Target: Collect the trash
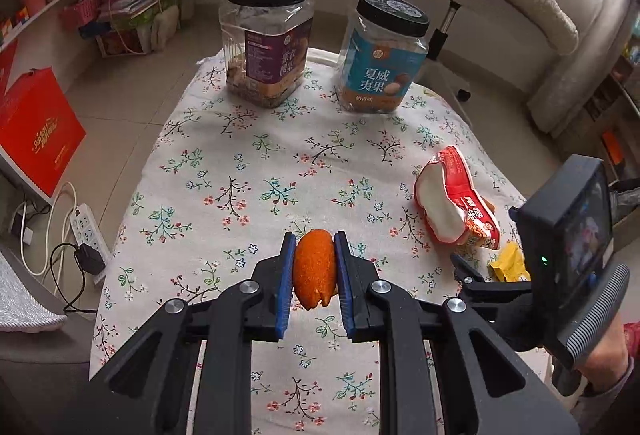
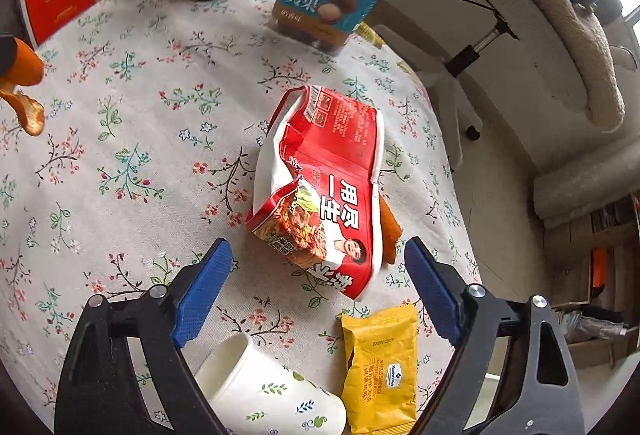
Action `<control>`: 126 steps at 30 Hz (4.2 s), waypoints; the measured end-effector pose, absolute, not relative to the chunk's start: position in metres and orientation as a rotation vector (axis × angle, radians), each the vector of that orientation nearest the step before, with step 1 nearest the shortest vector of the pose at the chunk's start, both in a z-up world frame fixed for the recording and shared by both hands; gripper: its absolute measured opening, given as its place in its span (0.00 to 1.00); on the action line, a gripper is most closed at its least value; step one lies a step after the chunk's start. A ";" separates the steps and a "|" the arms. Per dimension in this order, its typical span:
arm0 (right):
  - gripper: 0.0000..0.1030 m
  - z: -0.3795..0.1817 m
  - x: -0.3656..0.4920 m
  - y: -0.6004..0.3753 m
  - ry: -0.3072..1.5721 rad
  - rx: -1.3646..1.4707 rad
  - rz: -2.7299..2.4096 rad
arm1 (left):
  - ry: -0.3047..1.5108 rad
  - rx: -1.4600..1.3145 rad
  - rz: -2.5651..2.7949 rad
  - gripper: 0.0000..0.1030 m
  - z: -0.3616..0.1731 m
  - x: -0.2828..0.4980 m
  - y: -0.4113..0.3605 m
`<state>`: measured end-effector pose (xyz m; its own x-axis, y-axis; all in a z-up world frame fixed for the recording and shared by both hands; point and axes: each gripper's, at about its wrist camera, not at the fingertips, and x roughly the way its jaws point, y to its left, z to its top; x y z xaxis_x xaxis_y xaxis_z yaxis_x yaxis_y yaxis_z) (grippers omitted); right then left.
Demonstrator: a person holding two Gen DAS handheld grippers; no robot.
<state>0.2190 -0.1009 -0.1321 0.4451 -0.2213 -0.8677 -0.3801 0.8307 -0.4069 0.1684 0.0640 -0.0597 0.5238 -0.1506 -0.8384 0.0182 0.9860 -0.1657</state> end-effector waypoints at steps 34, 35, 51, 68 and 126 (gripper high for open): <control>0.16 -0.003 0.135 -0.139 0.665 0.101 0.165 | 0.831 -0.210 -0.092 0.19 -0.015 0.141 0.080; 0.16 -0.005 0.134 -0.141 0.655 0.095 0.151 | 0.819 -0.192 -0.086 0.19 -0.014 0.139 0.076; 0.16 0.015 0.108 -0.166 0.561 0.076 0.087 | 0.629 -0.046 -0.141 0.19 0.021 0.111 0.012; 0.17 0.033 0.075 -0.234 0.531 0.129 -0.024 | 0.602 0.015 -0.250 0.17 0.025 0.092 -0.055; 0.57 -0.154 0.087 -0.285 1.302 0.363 0.320 | 1.096 -0.061 -0.354 0.18 -0.067 0.144 -0.025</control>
